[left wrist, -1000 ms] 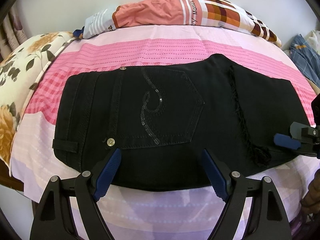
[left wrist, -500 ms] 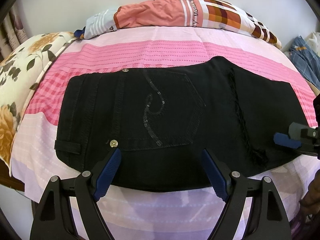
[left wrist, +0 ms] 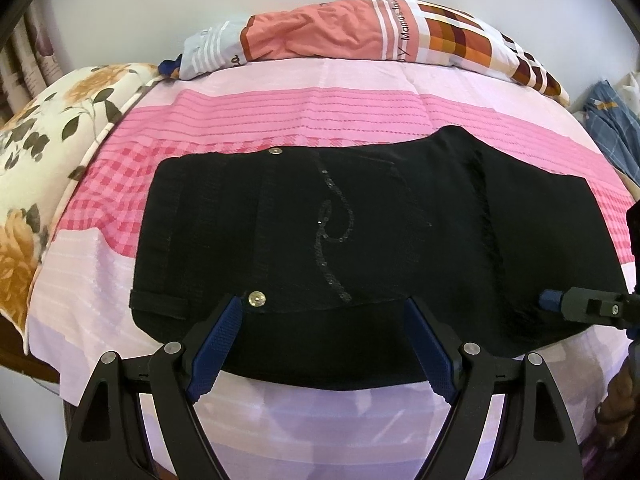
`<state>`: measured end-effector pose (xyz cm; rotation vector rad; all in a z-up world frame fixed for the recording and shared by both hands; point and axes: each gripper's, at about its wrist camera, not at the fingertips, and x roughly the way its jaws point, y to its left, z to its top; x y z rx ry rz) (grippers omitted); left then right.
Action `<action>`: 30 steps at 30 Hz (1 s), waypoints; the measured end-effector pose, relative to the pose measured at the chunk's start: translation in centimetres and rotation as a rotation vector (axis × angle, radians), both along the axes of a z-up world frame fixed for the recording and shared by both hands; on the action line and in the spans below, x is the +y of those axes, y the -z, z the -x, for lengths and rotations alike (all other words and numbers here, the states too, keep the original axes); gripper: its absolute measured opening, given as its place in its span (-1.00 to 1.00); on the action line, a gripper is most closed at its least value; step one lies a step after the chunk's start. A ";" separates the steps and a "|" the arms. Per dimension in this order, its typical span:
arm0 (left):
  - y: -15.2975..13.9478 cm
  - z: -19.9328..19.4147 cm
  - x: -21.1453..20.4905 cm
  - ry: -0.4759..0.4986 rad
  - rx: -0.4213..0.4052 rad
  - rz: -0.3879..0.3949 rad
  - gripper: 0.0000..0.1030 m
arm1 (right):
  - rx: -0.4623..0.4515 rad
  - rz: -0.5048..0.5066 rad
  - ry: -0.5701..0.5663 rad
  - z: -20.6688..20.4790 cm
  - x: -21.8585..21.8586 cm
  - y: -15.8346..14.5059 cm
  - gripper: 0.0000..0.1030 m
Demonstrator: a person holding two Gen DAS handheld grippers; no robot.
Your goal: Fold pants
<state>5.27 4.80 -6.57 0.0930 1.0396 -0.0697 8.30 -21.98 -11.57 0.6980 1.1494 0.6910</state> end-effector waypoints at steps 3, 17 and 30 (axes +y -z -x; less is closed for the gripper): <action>-0.1 -0.1 0.4 -0.003 -0.004 -0.004 0.60 | -0.002 0.010 -0.008 0.0 0.3 0.0 0.48; -0.6 -0.4 2.7 -0.007 -0.037 -0.058 0.60 | -0.005 0.026 -0.027 0.3 0.5 0.0 0.83; -1.2 -1.3 6.0 0.048 -0.070 -0.147 0.60 | -0.002 0.039 -0.019 0.4 0.4 -0.1 0.94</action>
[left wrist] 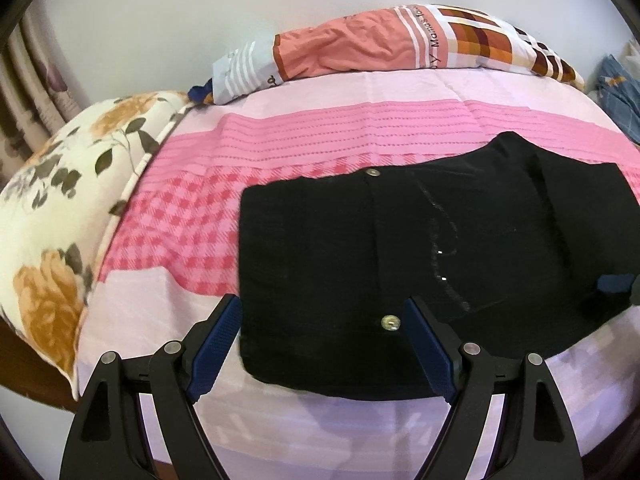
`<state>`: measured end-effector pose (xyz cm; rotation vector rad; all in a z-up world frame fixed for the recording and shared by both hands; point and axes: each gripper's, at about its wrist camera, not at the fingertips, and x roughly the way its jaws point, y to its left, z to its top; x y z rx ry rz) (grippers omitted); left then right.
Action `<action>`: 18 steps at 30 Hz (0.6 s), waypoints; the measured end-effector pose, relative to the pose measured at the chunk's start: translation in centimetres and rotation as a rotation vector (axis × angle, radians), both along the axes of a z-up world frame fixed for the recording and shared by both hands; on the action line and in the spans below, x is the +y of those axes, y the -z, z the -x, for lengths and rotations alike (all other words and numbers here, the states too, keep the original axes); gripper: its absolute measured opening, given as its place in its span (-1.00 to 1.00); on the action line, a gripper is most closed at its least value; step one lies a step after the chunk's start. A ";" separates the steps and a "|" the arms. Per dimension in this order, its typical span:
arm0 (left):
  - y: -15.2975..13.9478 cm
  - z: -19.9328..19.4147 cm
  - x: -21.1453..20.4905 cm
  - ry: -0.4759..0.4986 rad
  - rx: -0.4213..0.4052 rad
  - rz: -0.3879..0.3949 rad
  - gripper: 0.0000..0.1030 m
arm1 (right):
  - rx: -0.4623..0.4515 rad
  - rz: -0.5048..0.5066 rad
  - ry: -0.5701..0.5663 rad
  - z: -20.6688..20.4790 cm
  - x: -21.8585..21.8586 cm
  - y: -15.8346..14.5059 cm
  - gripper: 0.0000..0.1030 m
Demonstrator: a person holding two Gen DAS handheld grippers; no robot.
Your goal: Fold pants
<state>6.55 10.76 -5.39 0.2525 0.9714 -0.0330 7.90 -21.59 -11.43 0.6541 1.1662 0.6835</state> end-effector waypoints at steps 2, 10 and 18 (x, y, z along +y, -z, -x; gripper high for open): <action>-0.4 -0.3 1.0 0.038 0.014 0.051 0.60 | 0.002 0.002 0.001 -0.1 0.1 -0.1 0.96; -0.5 -3.2 7.9 0.130 0.105 0.407 0.60 | 0.008 0.002 0.013 -0.2 0.1 0.0 0.98; 2.1 -6.5 11.5 0.220 0.237 0.627 0.60 | 0.021 0.003 0.026 -0.4 0.4 -0.1 0.98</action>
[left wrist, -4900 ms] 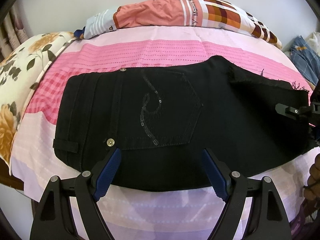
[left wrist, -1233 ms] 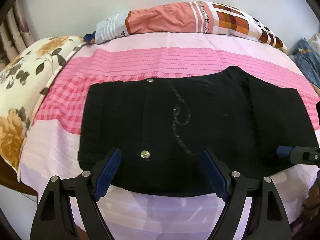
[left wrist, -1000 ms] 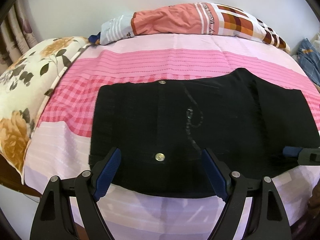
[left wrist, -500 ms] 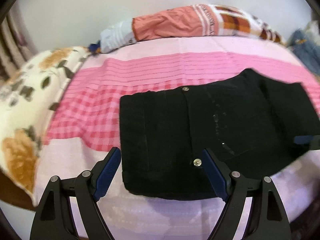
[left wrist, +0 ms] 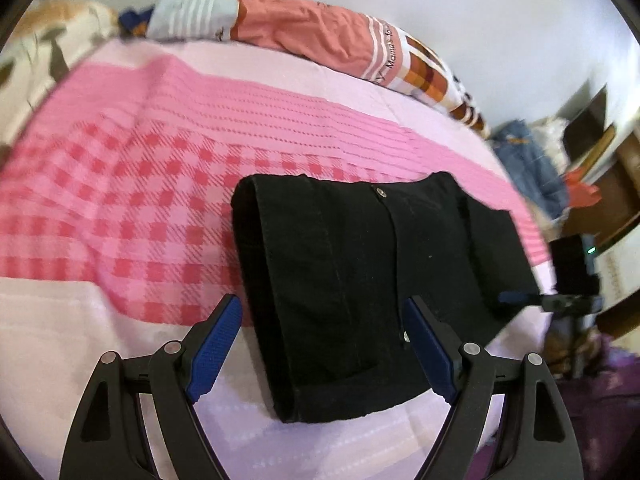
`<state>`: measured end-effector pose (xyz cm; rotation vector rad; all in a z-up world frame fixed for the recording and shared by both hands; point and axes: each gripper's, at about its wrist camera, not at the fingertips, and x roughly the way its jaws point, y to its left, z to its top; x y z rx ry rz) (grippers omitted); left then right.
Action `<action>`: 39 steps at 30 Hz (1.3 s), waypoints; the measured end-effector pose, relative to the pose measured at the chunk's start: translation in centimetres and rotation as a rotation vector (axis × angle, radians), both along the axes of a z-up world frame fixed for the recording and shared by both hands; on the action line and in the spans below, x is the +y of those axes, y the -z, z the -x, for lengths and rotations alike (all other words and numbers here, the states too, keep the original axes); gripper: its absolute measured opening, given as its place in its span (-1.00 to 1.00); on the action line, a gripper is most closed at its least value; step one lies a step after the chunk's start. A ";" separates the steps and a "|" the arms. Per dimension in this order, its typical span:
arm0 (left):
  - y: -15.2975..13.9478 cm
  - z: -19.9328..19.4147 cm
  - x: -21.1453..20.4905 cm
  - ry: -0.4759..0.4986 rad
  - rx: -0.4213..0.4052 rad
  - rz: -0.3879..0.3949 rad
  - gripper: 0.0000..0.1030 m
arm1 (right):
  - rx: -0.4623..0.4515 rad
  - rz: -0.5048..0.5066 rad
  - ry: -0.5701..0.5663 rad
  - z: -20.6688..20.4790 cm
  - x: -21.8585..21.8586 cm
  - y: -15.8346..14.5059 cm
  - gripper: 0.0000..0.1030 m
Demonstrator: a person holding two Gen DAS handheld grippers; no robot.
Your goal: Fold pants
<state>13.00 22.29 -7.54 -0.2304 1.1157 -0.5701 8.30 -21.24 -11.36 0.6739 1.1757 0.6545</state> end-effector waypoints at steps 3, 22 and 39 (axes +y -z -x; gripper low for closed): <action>0.8 -1.0 0.4 0.028 0.049 0.033 0.60 | 0.011 -0.002 0.008 -0.1 0.0 0.0 0.98; 3.9 -4.9 1.6 0.262 0.258 0.250 0.62 | 0.090 0.031 0.090 -0.9 0.3 0.1 0.99; 5.0 -6.8 0.4 0.384 0.416 0.541 0.80 | 0.108 0.088 0.159 -1.1 1.1 -0.1 1.00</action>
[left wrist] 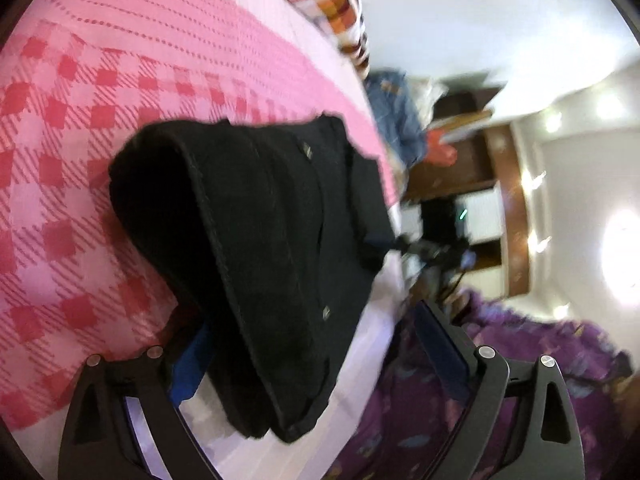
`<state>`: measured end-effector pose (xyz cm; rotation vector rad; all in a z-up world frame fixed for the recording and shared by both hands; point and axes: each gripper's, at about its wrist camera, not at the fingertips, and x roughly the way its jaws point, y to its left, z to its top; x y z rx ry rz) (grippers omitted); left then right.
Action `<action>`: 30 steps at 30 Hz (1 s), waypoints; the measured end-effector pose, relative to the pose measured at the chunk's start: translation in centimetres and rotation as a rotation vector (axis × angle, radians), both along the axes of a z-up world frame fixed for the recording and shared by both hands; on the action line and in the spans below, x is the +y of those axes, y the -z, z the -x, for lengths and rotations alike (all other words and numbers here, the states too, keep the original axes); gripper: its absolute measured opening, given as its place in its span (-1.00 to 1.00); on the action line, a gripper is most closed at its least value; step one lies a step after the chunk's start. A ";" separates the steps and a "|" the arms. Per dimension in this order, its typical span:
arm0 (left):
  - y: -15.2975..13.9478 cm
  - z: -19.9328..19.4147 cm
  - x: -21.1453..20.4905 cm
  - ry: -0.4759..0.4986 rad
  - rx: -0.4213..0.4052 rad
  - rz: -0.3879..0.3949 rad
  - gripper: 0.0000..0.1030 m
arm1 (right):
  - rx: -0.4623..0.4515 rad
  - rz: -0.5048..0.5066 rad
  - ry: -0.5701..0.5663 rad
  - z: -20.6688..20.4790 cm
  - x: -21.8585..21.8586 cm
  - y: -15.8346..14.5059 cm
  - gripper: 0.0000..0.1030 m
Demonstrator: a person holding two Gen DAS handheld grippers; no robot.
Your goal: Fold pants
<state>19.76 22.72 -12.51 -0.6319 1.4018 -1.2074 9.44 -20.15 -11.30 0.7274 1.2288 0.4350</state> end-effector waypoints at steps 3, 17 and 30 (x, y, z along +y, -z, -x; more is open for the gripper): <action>-0.2 0.4 0.6 -0.069 -0.018 0.015 0.80 | -0.001 0.003 0.002 0.1 0.0 0.0 1.00; -1.2 3.5 -1.4 -0.233 -0.230 -0.287 -0.48 | -0.019 -0.018 0.015 0.0 -0.2 0.1 1.00; -5.7 6.3 -2.9 -0.388 -0.261 -0.241 -0.61 | -0.034 -0.058 0.014 0.3 -0.6 0.4 1.00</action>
